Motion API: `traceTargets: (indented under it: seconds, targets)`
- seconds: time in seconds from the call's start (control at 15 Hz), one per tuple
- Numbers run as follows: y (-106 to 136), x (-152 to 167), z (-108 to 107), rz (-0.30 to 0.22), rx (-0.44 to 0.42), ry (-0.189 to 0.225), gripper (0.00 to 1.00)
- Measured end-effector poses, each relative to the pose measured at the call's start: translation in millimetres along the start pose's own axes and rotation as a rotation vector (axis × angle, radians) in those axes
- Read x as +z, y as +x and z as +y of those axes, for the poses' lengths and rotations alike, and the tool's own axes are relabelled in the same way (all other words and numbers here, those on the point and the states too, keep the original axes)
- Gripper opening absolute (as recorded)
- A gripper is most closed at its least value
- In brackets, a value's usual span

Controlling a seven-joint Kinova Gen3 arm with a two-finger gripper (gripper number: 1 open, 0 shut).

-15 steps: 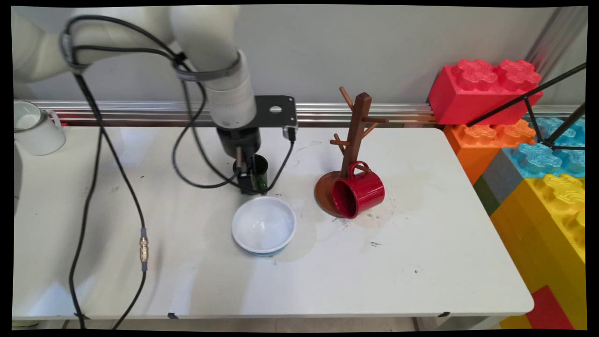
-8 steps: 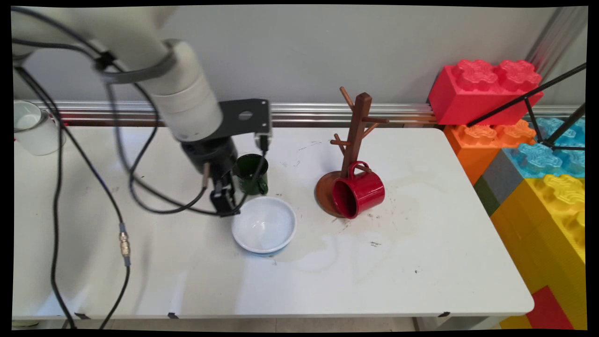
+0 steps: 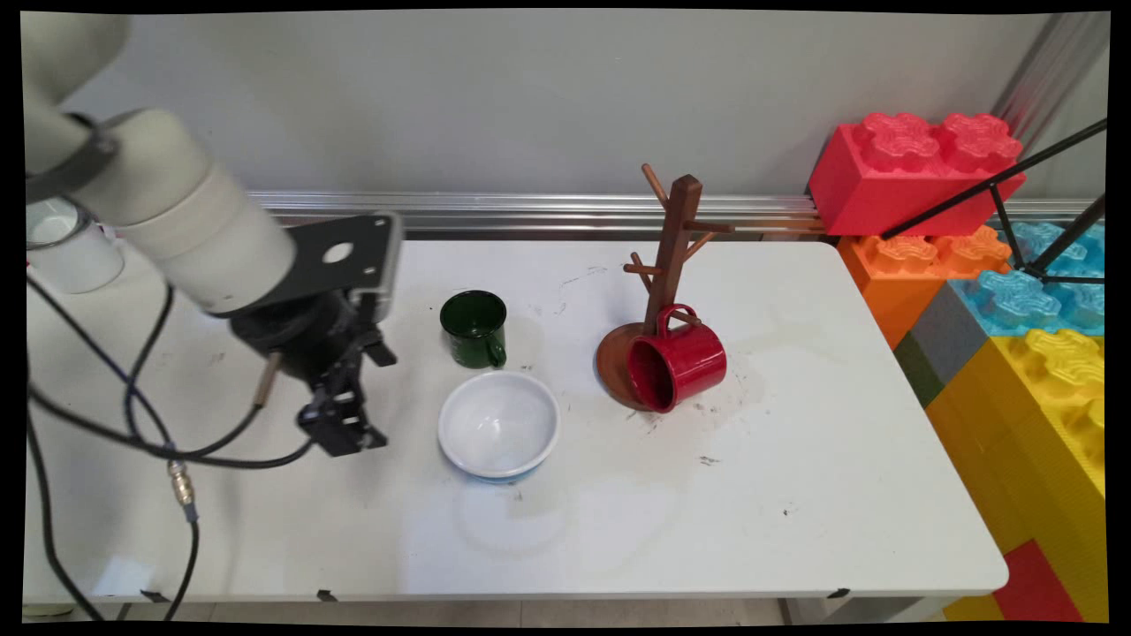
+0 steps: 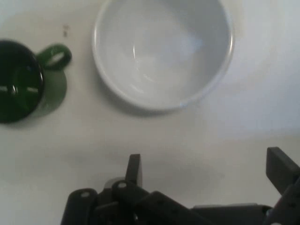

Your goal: Pick up the red mug from the rack

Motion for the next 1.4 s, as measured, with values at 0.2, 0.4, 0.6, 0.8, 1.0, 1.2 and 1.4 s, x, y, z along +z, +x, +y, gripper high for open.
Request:
traceTargets:
  seconds: [0.2, 0.4, 0.6, 0.8, 1.0, 1.2, 1.4]
  targets:
    - [-35.5, 5.9, 1.2, 0.023, 0.018, -0.007, 1.0]
    - [-64.9, 14.7, 1.6, 0.045, 0.039, -0.03, 1.0]
    - [-85.3, 20.0, 2.5, 0.058, 0.053, -0.053, 1.0]
    - [-105.4, 24.2, 4.1, 0.074, 0.065, -0.077, 1.0]
    - [-115.0, 27.3, 6.1, 0.097, 0.062, -0.095, 1.0]
    - [-114.2, 30.7, 8.5, 0.146, 0.028, -0.11, 1.0]
    - [-98.8, 30.1, 10.2, 0.237, -0.022, -0.121, 1.0]
